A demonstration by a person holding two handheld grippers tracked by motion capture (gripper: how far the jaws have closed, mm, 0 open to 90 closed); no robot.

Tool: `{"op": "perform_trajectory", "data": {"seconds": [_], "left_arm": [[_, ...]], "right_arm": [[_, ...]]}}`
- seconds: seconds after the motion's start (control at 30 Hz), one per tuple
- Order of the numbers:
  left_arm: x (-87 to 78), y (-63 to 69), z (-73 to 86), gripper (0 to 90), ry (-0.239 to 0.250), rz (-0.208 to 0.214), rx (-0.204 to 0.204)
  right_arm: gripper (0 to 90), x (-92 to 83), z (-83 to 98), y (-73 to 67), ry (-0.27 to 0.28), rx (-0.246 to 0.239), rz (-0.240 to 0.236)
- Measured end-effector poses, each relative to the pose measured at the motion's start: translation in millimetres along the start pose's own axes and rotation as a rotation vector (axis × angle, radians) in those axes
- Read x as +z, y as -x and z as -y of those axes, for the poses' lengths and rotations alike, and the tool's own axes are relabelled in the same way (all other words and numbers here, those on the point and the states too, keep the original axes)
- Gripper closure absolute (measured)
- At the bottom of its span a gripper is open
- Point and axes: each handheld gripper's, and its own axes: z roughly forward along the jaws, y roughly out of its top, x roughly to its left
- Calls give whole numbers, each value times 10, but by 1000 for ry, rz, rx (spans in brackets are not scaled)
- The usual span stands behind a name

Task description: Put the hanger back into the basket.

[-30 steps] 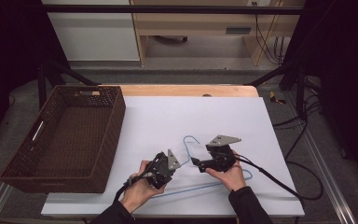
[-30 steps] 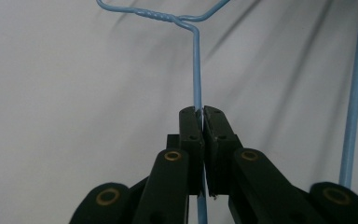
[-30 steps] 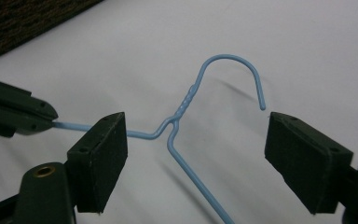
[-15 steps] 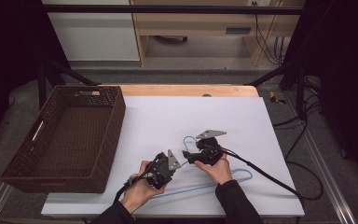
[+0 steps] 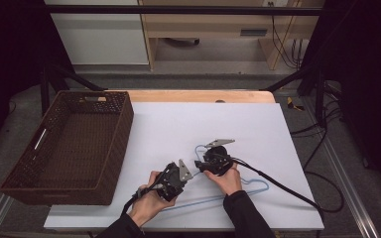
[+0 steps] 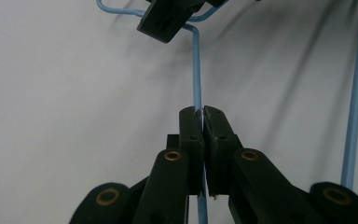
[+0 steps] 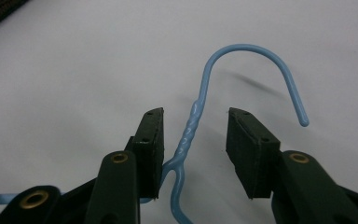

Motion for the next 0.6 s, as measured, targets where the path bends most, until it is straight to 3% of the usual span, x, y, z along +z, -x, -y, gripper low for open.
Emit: {"op": "perform_trajectory", "data": {"seconds": [0.37,0.6], "left_arm": [[30,20,7,871,-5,7,5],[48,36,19,871,-7,16,3]], "right_arm": [[803,28,2,5,-40,55,-31],[832,3,-9,11,-47,82,-34]]}}
